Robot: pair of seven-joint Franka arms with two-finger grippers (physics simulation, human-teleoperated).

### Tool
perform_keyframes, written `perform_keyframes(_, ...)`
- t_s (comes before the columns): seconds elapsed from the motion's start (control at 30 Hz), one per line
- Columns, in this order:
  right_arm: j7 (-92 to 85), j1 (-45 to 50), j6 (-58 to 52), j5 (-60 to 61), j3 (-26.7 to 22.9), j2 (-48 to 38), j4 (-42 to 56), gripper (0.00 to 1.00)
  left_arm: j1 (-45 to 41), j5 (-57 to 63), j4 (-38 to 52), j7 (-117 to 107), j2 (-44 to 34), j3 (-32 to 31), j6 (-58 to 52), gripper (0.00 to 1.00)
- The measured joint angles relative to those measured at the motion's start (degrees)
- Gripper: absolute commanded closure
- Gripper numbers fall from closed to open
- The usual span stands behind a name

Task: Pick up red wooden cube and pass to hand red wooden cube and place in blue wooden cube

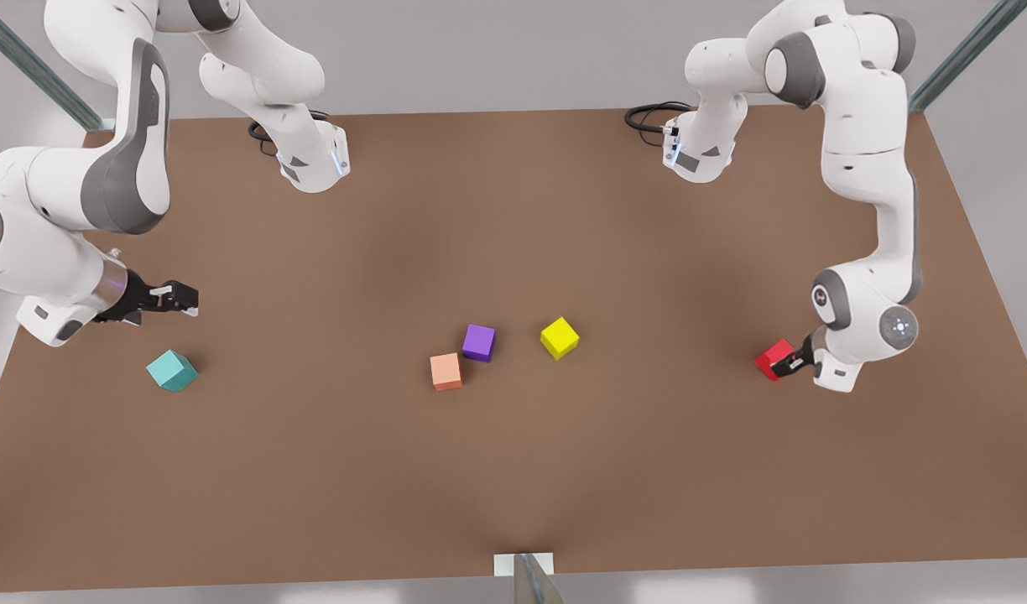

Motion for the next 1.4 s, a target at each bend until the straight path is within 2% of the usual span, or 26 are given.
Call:
perform_keyframes(0.43,-1.18,0.00,-0.52,0.04,0.00,0.12,-0.12,0.00,-0.18,-2.40,-0.08,-3.24,3.79,-0.44,1.94,0.01)
perform_keyframes(0.47,-1.24,0.00,-0.55,0.05,0.00,0.12,-0.15,0.00,-0.18,-2.43,-0.08,-3.43,3.89,-0.44,2.02,0.16)
perform_keyframes(0.5,-1.31,0.00,-0.57,0.03,0.01,0.12,-0.15,0.00,-0.17,-2.46,-0.07,-3.60,3.93,-0.44,2.08,0.24)
perform_keyframes(0.53,-1.36,0.00,-0.58,0.07,0.00,0.46,0.09,0.00,-0.17,-2.46,-0.03,-3.78,3.96,-0.48,2.13,0.29)
perform_keyframes(0.63,-2.49,1.70,-0.50,1.74,0.28,5.13,3.06,0.00,-0.15,-2.46,0.79,-4.31,3.76,-1.29,2.14,0.29)
perform_keyframes(0.7,-4.33,4.28,-0.49,7.31,0.79,10.24,6.37,0.00,0.07,-2.49,5.30,-4.60,3.41,-4.19,0.40,0.29)
perform_keyframes(0.8,-9.66,5.08,0.20,18.91,1.17,16.72,7.84,0.00,0.12,-3.09,18.86,-5.09,3.35,-10.69,-9.32,0.29)
perform_keyframes(0.9,-20.11,3.74,1.94,34.48,0.88,28.60,15.21,0.00,0.11,-9.36,24.75,-6.17,3.51,-21.77,-17.99,0.29)
perform_keyframes(1.03,-36.55,2.32,3.28,51.53,0.75,32.99,17.18,0.00,-0.05,-20.10,33.56,-7.42,9.13,-34.83,-24.22,0.29)
perform_keyframes(1.2,-56.11,3.74,3.95,65.92,2.70,35.22,16.45,0.00,-0.36,-35.42,39.23,-4.44,20.43,-41.34,-22.29,0.33)
perform_keyframes(1.23,-59.61,4.57,4.07,68.19,3.58,35.92,16.60,0.00,-0.85,-38.06,41.71,-3.30,23.33,-42.81,-20.88,0.41)
perform_keyframes(1.4,-74.45,8.19,5.32,75.84,4.62,38.51,17.12,0.00,-2.82,-44.26,45.07,3.09,26.98,-44.53,-14.78,0.40)
